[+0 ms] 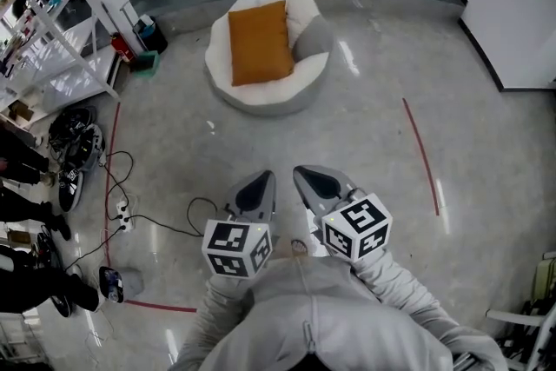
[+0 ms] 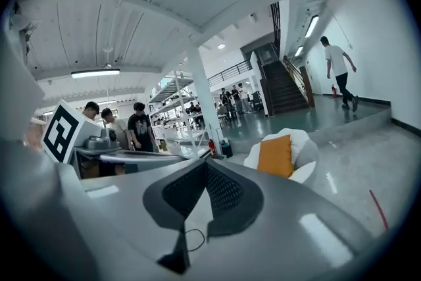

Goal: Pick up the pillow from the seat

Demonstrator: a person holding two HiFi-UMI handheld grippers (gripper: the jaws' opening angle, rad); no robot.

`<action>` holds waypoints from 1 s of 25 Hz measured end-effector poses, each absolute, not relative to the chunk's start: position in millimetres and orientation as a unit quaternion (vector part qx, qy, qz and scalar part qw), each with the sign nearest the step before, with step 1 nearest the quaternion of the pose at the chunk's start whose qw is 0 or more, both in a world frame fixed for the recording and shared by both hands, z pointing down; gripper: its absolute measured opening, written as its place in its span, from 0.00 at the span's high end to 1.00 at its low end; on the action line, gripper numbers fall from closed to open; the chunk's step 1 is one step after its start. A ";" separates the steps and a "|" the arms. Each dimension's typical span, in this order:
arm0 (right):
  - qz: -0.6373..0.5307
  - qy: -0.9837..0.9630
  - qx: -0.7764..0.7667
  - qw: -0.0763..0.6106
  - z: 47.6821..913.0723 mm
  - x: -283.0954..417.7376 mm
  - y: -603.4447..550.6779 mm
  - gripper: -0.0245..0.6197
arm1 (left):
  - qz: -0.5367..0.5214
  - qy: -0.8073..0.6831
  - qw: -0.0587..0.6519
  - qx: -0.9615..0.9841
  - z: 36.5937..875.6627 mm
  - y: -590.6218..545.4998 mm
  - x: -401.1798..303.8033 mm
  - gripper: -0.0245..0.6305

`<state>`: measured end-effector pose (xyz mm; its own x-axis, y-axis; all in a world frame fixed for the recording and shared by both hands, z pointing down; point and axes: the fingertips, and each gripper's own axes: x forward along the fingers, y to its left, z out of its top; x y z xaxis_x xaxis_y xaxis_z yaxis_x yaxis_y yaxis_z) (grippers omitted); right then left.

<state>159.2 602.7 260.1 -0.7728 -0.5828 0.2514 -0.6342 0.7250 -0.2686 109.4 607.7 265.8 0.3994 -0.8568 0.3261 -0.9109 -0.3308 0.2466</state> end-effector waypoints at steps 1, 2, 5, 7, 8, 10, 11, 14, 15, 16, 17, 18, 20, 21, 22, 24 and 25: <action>0.178 -0.925 0.328 0.070 260.6 159.6 601.7 0.96 | 0.070 -0.544 0.197 0.812 266.3 606.6 109.7 0.96; 0.183 -0.924 0.329 0.066 261.2 159.8 600.3 0.96 | 0.071 -0.545 0.197 0.812 266.7 605.1 109.6 0.96; 0.185 -0.922 0.333 0.070 264.6 159.2 596.0 0.96 | 0.071 -0.547 0.197 0.811 268.0 600.0 107.6 0.96; 0.176 -0.923 0.333 0.081 266.7 157.7 593.7 0.96 | 0.070 -0.546 0.198 0.811 269.7 597.1 106.9 0.96; 0.170 -0.923 0.333 0.087 267.1 156.5 591.6 0.96 | 0.069 -0.545 0.199 0.812 270.3 595.0 106.4 0.96; 0.162 -0.924 0.334 0.093 266.6 153.0 585.3 0.96 | 0.066 -0.543 0.201 0.813 271.0 588.8 104.7 0.96; 0.161 -0.924 0.333 0.092 266.0 151.0 581.1 0.96 | 0.064 -0.542 0.203 0.813 271.2 584.5 103.6 0.96; 0.167 -0.926 0.328 0.088 265.3 145.9 564.9 0.96 | 0.059 -0.541 0.208 0.813 272.7 567.2 99.7 0.96; 0.168 -0.926 0.328 0.089 265.5 144.5 558.2 0.96 | 0.058 -0.540 0.210 0.813 273.7 560.4 98.1 0.96; 0.166 -0.926 0.328 0.091 265.6 143.0 551.0 0.96 | 0.058 -0.540 0.211 0.813 274.8 553.1 96.3 0.96; 0.162 -0.926 0.328 0.093 265.8 141.5 543.6 0.96 | 0.058 -0.540 0.213 0.813 275.8 545.7 94.5 0.96; 0.158 -0.926 0.328 0.096 266.0 140.0 536.0 0.96 | 0.058 -0.539 0.215 0.812 276.9 538.1 92.8 0.96; 0.151 -0.927 0.327 0.102 267.7 136.8 520.0 0.96 | 0.058 -0.537 0.219 0.813 279.5 521.6 90.0 0.96; 0.151 -0.927 0.326 0.103 269.1 134.9 511.0 0.96 | 0.059 -0.536 0.220 0.813 281.0 512.6 88.2 0.96; 0.151 -0.927 0.327 0.103 270.6 132.4 501.5 0.96 | 0.059 -0.534 0.221 0.814 282.5 503.2 85.8 0.96; 0.153 -0.926 0.330 0.102 273.2 125.4 481.8 0.96 | 0.061 -0.533 0.220 0.815 285.0 483.8 78.5 0.96; 0.155 -0.925 0.332 0.101 274.4 121.6 471.7 0.96 | 0.062 -0.532 0.219 0.815 285.9 474.0 74.5 0.96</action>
<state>121.6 471.7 274.4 -0.7591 -0.5828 0.2900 -0.6455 0.7313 -0.2203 74.5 474.0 285.9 0.4257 -0.8406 0.3348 -0.8953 -0.3374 0.2910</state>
